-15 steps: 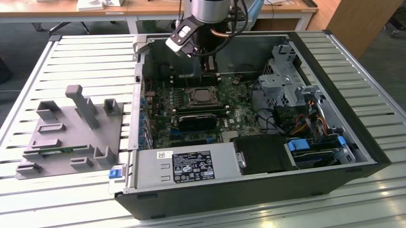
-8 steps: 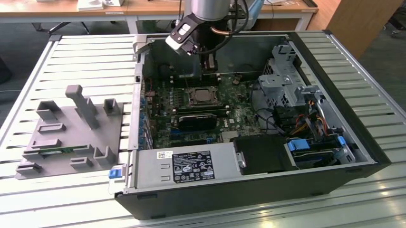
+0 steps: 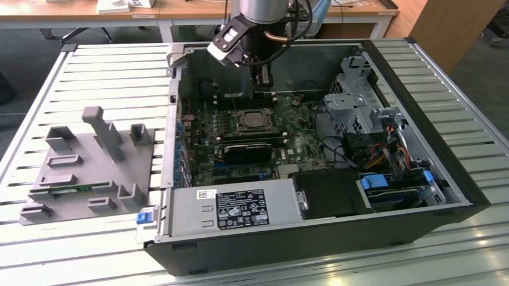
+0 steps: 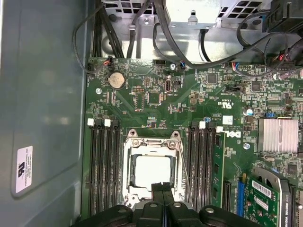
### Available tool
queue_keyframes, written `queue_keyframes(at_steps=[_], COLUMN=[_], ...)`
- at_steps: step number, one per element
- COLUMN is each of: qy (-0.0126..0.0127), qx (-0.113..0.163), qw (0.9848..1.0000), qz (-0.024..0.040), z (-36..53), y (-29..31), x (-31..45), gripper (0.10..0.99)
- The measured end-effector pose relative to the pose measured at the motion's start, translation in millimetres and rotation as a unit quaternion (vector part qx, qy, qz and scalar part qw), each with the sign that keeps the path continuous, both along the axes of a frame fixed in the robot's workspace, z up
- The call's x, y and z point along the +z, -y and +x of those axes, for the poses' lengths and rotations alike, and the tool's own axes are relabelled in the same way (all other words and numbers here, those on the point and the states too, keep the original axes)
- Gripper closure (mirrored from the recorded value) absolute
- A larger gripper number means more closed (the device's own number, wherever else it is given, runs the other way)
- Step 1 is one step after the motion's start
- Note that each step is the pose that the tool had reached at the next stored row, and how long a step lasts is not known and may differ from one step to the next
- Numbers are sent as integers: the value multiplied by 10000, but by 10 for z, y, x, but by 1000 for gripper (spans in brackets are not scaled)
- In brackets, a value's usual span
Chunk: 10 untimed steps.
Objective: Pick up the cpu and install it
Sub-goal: 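Install the first cpu locking lever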
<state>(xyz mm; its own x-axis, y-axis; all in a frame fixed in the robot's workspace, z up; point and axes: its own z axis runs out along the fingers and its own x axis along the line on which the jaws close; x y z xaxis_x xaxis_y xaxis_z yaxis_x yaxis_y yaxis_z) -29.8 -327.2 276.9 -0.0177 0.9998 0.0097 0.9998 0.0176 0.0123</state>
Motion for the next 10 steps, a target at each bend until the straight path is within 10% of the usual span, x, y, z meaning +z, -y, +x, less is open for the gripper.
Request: queue_keyframes(at_steps=[10], qy=[0], qx=[0], qw=[10000], qz=[0], z=[0], y=[0], x=[53], gripper=[980])
